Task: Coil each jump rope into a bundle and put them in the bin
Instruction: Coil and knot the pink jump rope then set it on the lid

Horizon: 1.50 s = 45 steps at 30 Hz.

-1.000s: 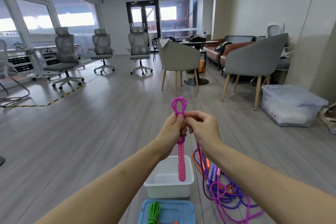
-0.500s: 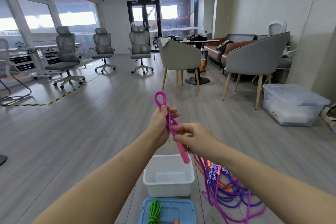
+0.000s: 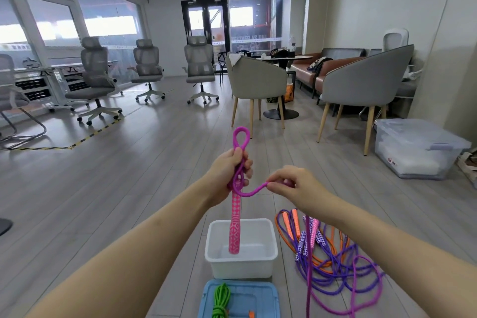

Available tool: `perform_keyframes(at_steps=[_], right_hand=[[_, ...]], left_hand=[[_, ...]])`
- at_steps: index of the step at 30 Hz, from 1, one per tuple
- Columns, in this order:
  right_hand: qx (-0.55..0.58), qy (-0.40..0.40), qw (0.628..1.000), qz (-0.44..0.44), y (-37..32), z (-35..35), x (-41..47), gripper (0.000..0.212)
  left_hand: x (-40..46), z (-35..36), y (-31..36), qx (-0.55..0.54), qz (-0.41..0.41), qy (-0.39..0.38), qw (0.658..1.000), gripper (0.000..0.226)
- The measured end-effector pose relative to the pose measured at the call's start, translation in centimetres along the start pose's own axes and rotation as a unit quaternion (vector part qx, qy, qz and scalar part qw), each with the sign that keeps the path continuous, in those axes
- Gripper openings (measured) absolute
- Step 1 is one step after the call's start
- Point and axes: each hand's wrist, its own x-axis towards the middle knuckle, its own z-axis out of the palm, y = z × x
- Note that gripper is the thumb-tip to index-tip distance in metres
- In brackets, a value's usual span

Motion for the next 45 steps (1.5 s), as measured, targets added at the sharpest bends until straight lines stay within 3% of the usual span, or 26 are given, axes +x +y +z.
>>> perform_keyframes(at_steps=[4,10,18,23,26,30,33,36,39,45], right_hand=[[-0.024,0.064,0.996,-0.063,-1.3,0.5,0.3,0.009],[-0.125,0.124,0.978,-0.110,-1.7,0.8,0.6,0.023],[-0.208,0.057,0.971,-0.097,0.2,-1.5,0.7,0.043],[-0.200,0.017,0.973,-0.110,2.3,-2.9,0.3,0.021],[-0.184,0.077,0.978,-0.054,2.5,-2.7,0.3,0.048],[-0.112,0.139,0.982,0.060,2.9,-2.0,0.0,0.058],[0.034,0.109,0.986,0.124,3.2,-1.3,-0.2,0.041],[0.087,0.076,0.981,0.154,3.0,-0.8,-0.3,0.024],[0.100,0.111,0.974,0.169,3.1,0.0,0.2,0.012],[0.224,0.161,0.951,0.138,0.8,1.8,0.7,0.017]], left_hand=[[-1.2,1.5,-0.3,0.106,-0.017,-0.033,0.994,0.034],[-2.0,2.9,-1.0,0.142,-0.024,-0.080,0.986,0.038],[-2.2,2.1,-0.5,0.271,-0.057,-0.133,0.952,0.027],[-2.2,0.6,-0.5,0.364,-0.102,-0.203,0.903,0.027],[-2.3,0.6,-1.1,0.374,-0.139,-0.238,0.886,0.024],[-2.3,0.2,-1.6,0.254,-0.125,-0.228,0.932,0.028],[-2.0,-0.4,-1.4,0.113,-0.089,-0.141,0.980,0.025],[-1.6,-0.5,-1.4,0.034,-0.054,-0.054,0.996,0.025],[-1.5,0.2,-1.7,0.030,-0.035,-0.013,0.999,0.025],[-1.5,2.4,-2.1,0.074,0.002,-0.002,0.997,0.023]])
